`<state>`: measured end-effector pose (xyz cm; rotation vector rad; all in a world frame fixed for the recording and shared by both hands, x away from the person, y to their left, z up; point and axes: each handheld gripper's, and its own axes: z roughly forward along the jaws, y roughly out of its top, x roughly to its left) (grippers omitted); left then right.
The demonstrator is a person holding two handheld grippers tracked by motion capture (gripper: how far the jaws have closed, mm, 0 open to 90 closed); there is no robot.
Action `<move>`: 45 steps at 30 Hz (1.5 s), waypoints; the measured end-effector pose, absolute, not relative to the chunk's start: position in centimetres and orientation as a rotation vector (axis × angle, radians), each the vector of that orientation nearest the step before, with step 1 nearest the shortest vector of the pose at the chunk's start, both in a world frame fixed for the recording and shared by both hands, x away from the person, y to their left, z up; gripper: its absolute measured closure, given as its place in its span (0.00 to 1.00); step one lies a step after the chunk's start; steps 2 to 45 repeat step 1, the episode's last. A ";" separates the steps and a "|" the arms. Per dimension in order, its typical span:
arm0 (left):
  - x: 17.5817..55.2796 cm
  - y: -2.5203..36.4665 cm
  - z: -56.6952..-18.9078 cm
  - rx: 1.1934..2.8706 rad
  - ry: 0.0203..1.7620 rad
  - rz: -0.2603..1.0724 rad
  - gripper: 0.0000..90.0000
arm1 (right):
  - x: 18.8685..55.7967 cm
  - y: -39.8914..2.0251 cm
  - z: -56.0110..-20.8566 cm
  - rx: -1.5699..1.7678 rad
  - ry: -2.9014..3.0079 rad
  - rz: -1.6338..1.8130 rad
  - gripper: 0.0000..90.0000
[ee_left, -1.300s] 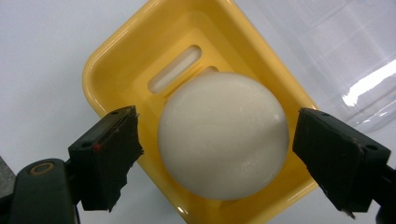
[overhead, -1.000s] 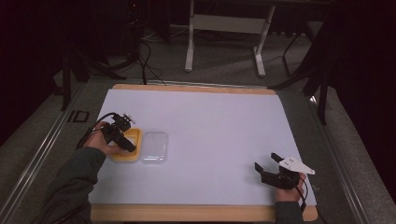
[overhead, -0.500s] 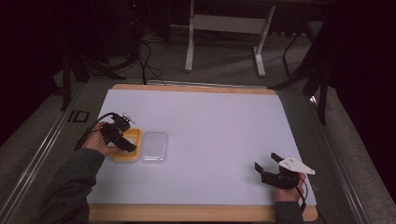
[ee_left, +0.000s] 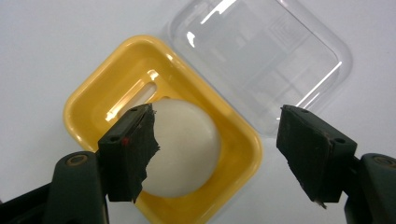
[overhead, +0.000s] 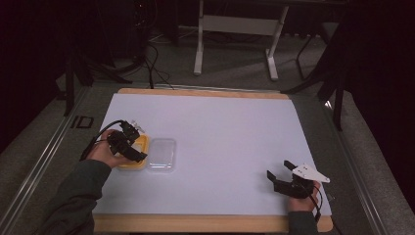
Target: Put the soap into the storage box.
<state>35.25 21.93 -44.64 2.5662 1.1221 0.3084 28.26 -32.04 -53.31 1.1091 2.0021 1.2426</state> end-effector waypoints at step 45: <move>35.1 21.8 -44.7 2.561 1.112 0.303 0.31 | 28.3 -32.0 -53.3 1.110 2.003 1.242 0.19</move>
